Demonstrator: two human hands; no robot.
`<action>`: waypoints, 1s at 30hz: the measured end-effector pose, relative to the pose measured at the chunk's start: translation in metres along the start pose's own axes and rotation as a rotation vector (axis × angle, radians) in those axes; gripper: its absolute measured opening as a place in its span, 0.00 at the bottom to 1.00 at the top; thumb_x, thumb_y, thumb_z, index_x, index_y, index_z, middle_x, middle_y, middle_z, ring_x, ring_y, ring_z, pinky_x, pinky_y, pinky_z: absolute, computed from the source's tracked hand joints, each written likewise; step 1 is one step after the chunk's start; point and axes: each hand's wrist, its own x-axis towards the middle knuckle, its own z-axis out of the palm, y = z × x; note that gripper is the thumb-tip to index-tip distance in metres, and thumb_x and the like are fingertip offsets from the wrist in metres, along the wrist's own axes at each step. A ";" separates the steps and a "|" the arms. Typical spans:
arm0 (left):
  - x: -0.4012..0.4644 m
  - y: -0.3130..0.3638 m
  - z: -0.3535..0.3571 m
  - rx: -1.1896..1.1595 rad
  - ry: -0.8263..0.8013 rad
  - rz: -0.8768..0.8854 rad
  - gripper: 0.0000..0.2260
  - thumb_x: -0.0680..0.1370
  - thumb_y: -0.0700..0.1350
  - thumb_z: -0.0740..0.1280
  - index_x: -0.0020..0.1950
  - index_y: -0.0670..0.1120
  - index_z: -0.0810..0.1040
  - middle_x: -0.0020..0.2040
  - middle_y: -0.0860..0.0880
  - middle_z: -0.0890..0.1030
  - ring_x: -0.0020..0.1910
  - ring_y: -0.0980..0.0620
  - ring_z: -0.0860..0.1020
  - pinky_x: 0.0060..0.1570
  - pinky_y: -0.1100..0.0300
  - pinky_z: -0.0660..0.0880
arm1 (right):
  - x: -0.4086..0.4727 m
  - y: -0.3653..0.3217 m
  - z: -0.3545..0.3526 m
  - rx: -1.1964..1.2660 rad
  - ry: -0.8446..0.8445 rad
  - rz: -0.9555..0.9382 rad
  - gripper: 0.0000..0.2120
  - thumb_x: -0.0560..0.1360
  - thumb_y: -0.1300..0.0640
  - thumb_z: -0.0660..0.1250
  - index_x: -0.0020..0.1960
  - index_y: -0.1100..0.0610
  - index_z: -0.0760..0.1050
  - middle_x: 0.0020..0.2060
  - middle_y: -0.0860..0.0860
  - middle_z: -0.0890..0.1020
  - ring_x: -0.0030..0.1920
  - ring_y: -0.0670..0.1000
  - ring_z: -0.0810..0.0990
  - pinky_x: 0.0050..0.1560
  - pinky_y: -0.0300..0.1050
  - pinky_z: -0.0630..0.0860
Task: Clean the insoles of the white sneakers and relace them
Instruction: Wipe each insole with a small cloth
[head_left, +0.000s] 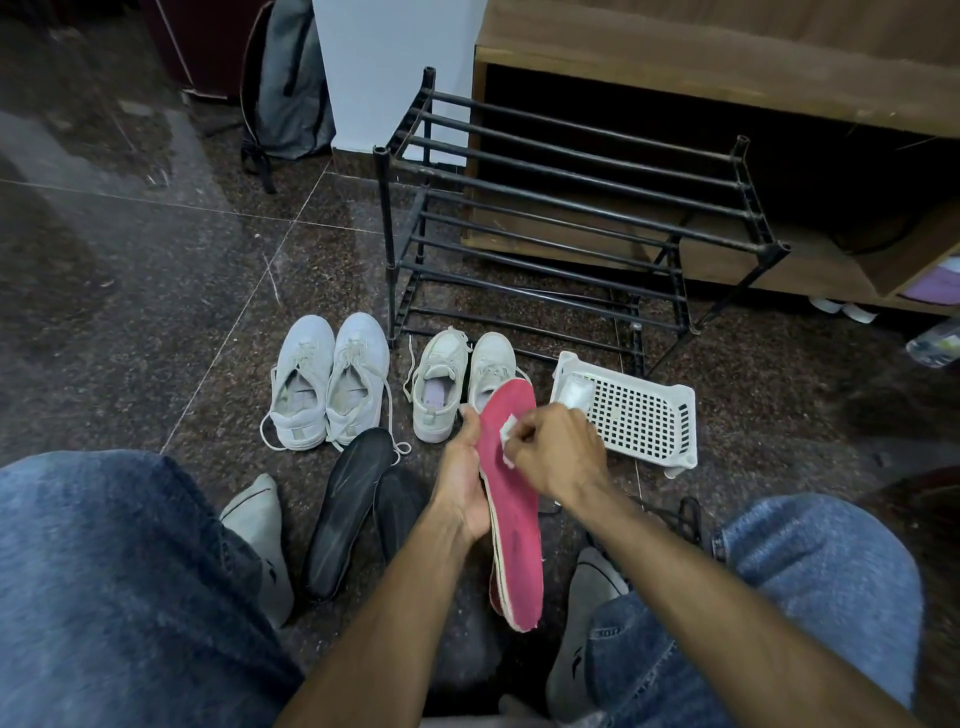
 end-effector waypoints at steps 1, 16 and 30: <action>0.000 0.002 -0.002 -0.013 0.001 0.001 0.32 0.79 0.66 0.53 0.59 0.40 0.80 0.50 0.39 0.84 0.48 0.41 0.83 0.51 0.47 0.79 | -0.005 0.001 0.003 -0.005 -0.008 -0.012 0.05 0.72 0.55 0.70 0.45 0.51 0.84 0.44 0.49 0.86 0.43 0.52 0.83 0.46 0.46 0.81; 0.002 0.012 -0.005 -0.046 -0.003 0.048 0.34 0.80 0.65 0.52 0.49 0.38 0.85 0.47 0.38 0.84 0.45 0.42 0.84 0.46 0.48 0.81 | -0.004 0.001 0.006 0.137 -0.092 -0.159 0.04 0.71 0.57 0.71 0.44 0.51 0.85 0.46 0.44 0.86 0.45 0.46 0.83 0.47 0.46 0.80; 0.005 0.026 -0.005 -0.047 0.066 0.037 0.31 0.79 0.65 0.55 0.57 0.38 0.79 0.47 0.39 0.83 0.48 0.42 0.81 0.52 0.46 0.76 | -0.012 -0.004 -0.009 0.151 -0.298 -0.222 0.07 0.70 0.61 0.71 0.42 0.51 0.85 0.37 0.42 0.84 0.39 0.42 0.82 0.46 0.47 0.80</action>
